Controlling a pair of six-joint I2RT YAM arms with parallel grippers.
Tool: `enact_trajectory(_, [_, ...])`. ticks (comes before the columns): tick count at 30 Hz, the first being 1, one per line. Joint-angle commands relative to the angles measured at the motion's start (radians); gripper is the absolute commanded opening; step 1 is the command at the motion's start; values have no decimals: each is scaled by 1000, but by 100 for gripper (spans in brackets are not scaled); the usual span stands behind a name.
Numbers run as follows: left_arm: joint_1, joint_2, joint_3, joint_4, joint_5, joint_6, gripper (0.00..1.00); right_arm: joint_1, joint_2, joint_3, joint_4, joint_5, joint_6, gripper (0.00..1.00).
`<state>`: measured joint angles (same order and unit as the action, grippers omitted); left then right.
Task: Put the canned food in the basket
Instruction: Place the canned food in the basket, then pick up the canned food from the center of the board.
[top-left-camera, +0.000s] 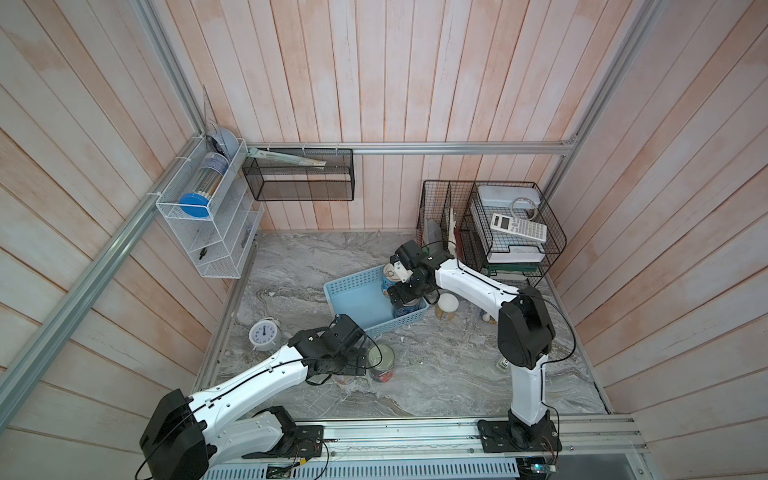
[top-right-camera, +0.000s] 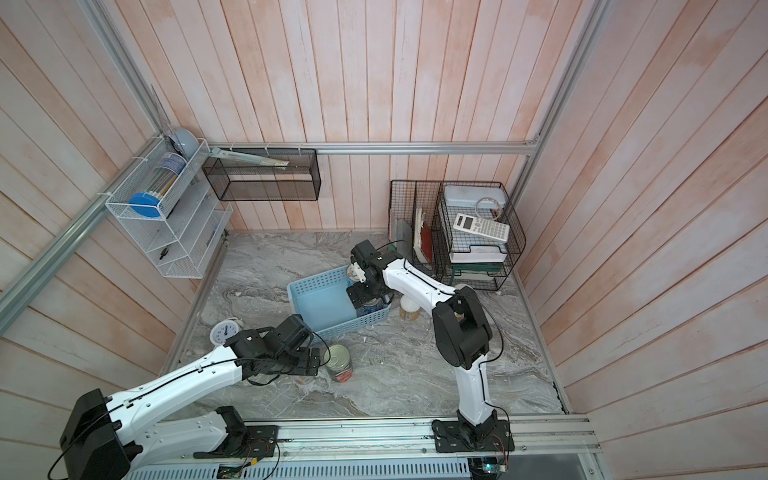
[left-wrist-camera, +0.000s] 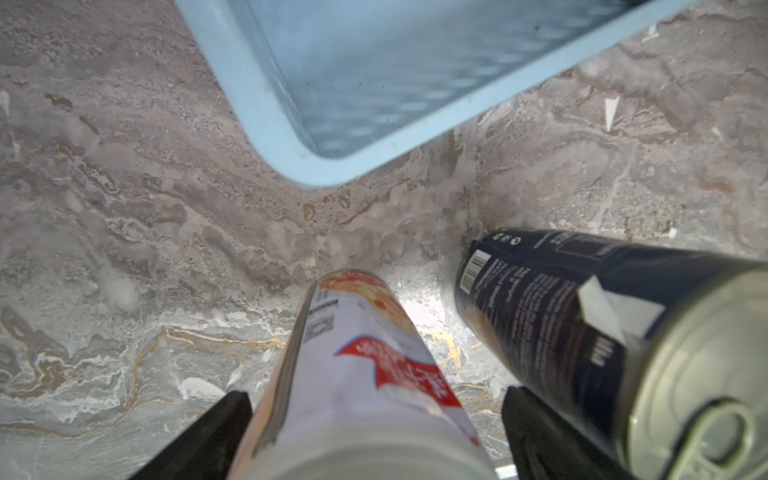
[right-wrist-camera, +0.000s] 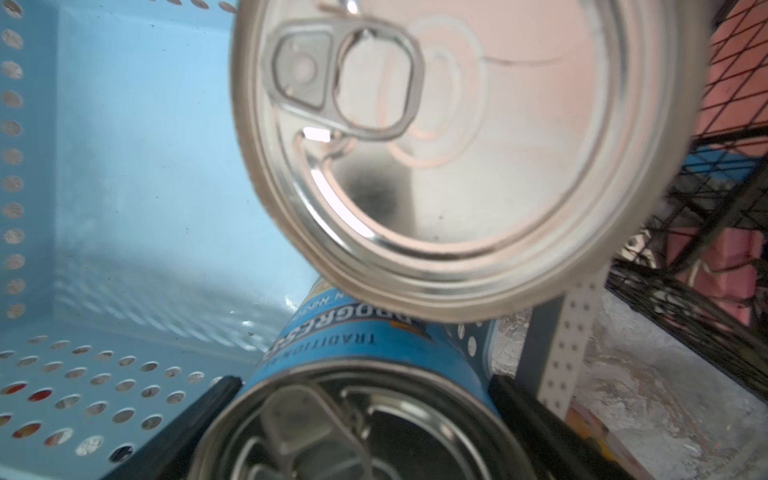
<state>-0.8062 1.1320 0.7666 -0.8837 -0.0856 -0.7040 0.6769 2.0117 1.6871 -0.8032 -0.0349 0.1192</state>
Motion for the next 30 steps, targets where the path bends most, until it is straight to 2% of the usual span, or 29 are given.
enact_trajectory(1, [-5,1,15,6,-15,-13,97,-4,-39,2,9,13,13,98])
enact_trajectory(8, [-5,14,41,1,-21,13,63,-4,-123,-16,6,21,21,98])
enact_trajectory(11, [-5,15,74,-22,-24,28,55,-2,-169,-41,6,15,26,98])
enact_trajectory(17, [-5,15,224,-110,-22,67,52,5,-263,-107,15,12,49,98])
enact_trajectory(21, [3,22,396,-161,-44,138,52,15,-329,-156,22,10,71,98])
enact_trajectory(26, [137,171,641,-196,-92,305,53,49,-413,-216,32,30,112,98])
enact_trajectory(30, [270,305,746,-110,-35,400,54,87,-480,-280,36,36,151,98])
